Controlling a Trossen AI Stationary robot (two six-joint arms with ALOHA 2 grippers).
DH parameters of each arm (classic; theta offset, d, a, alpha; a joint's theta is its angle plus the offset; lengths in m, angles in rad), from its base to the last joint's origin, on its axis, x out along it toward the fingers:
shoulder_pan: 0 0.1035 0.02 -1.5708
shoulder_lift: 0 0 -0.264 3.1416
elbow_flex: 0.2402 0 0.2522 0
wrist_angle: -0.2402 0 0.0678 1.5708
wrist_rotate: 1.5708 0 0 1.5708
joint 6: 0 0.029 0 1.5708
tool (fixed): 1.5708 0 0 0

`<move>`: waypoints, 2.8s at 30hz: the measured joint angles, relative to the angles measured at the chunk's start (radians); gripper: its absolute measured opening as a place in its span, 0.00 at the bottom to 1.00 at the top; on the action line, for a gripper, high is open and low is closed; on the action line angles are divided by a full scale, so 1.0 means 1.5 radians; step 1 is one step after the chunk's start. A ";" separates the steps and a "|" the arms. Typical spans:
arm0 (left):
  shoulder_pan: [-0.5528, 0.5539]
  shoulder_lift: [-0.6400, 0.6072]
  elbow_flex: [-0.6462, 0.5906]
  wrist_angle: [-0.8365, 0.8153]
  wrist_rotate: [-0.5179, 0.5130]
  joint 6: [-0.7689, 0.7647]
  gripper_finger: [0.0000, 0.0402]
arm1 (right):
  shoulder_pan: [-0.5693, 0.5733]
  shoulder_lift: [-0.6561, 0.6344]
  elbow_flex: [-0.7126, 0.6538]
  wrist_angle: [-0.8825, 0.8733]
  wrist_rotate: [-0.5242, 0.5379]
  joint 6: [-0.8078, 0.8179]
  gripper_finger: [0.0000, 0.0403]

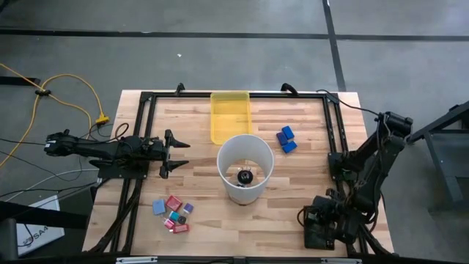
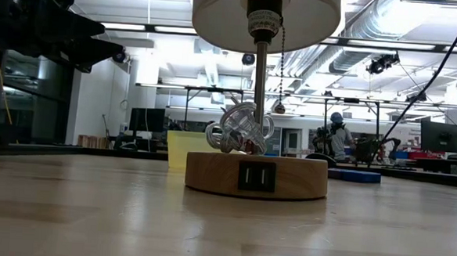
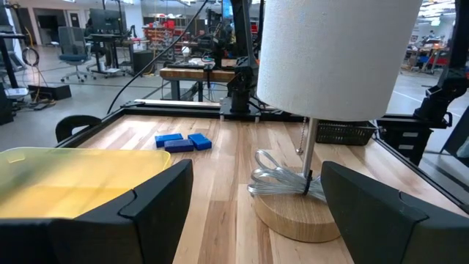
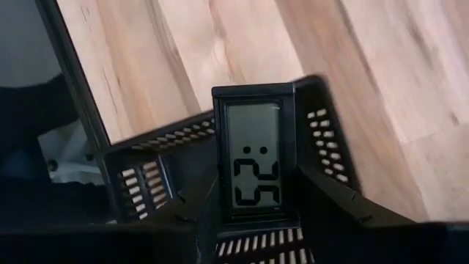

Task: Pick & Place Office items
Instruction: Put the black timer into the black bin, then put the top blue timer into the black bin

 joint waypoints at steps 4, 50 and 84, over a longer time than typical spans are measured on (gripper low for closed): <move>0.000 0.000 0.000 0.000 0.000 0.000 0.73 | 0.013 0.028 0.000 0.017 -0.005 0.003 0.36; 0.000 0.000 0.000 0.000 0.000 0.000 0.73 | 0.048 0.158 0.000 0.064 -0.030 0.052 0.36; 0.000 0.000 0.000 0.000 0.000 0.000 0.73 | 0.018 0.129 0.000 0.047 -0.073 0.039 0.54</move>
